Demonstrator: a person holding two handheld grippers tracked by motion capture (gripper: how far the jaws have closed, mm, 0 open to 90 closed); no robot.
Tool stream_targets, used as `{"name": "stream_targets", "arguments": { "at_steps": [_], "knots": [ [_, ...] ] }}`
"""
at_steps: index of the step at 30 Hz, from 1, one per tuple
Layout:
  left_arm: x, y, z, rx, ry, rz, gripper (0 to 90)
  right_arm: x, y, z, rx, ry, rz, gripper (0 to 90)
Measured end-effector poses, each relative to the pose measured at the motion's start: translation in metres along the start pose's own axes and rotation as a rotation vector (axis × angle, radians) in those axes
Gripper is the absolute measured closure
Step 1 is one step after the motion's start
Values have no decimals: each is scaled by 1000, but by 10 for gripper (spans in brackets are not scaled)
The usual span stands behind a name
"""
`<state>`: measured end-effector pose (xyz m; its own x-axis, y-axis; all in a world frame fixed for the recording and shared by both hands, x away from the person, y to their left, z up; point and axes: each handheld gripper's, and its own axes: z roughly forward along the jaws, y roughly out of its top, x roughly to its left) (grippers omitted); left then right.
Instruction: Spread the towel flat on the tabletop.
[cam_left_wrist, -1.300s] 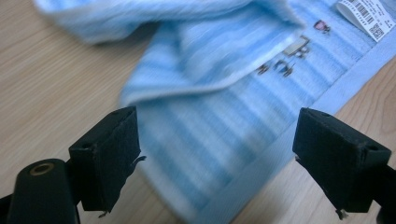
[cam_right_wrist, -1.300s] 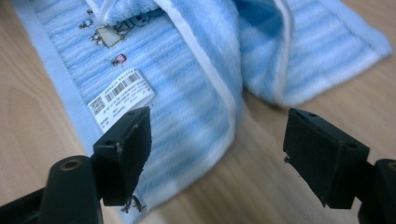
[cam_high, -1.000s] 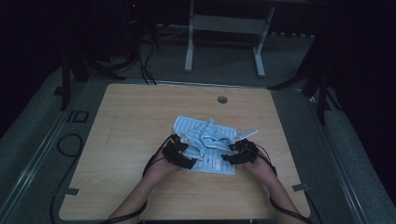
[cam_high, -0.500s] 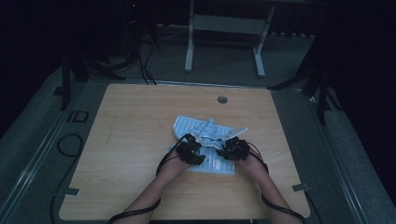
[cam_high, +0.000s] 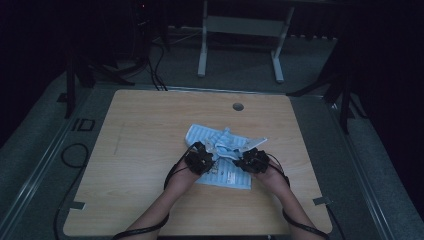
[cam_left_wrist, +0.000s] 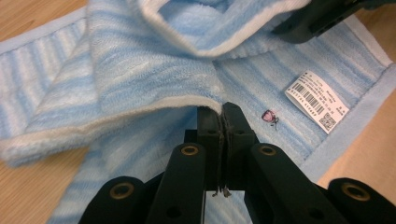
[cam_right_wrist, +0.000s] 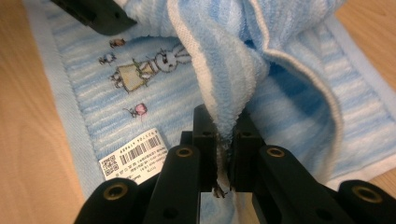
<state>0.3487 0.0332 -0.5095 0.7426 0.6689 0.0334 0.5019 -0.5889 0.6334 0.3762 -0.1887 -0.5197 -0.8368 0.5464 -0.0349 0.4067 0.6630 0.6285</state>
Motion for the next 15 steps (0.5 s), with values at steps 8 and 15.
{"name": "stream_targets", "arguments": {
  "at_steps": [8, 15],
  "knots": [
    [7, -13, -30, -24, -4, 5, 874, -4, -11, -21, -13, 8, 7, 836],
    [22, -26, -64, -67, 26, -40, 874, -11, -34, -45, -38, 16, 31, 838]
  ]
}}
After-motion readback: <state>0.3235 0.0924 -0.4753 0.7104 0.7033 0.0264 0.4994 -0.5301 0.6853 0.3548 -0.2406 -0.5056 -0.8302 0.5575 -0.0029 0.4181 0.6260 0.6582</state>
